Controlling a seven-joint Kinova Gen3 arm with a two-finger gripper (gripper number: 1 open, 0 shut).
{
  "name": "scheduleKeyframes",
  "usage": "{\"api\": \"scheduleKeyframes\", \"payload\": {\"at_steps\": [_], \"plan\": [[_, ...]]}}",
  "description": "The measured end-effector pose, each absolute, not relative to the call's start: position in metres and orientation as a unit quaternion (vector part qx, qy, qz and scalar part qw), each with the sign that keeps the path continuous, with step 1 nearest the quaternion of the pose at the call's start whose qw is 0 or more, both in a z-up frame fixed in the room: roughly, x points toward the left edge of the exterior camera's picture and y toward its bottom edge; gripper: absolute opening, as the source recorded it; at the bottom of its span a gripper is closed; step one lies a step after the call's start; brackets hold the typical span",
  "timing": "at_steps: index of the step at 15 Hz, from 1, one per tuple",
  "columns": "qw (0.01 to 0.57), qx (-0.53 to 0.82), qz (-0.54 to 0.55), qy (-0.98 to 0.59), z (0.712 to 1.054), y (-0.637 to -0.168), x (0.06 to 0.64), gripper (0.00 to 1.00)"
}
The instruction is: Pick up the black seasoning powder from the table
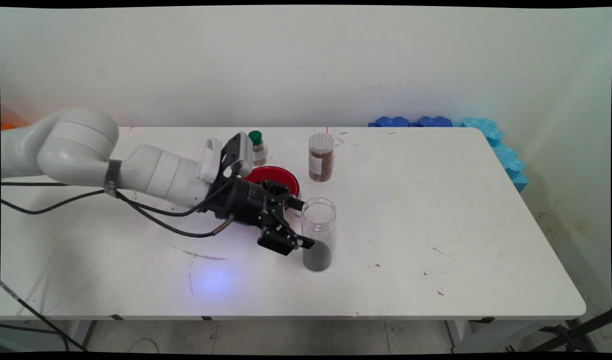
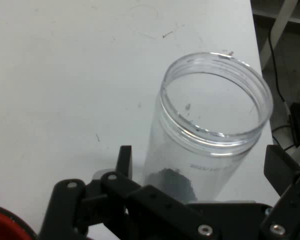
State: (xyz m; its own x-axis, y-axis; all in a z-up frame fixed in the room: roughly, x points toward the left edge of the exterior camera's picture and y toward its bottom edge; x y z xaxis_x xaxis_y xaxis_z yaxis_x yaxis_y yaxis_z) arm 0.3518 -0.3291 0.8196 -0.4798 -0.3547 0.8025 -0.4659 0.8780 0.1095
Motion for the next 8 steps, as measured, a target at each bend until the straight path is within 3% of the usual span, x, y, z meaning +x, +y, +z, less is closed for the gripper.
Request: {"api": "scheduleKeyframes", "payload": {"at_steps": [8], "plan": [[0.448,0.241,0.064,-0.858,0.810,-0.335,0.339,1.00]]}}
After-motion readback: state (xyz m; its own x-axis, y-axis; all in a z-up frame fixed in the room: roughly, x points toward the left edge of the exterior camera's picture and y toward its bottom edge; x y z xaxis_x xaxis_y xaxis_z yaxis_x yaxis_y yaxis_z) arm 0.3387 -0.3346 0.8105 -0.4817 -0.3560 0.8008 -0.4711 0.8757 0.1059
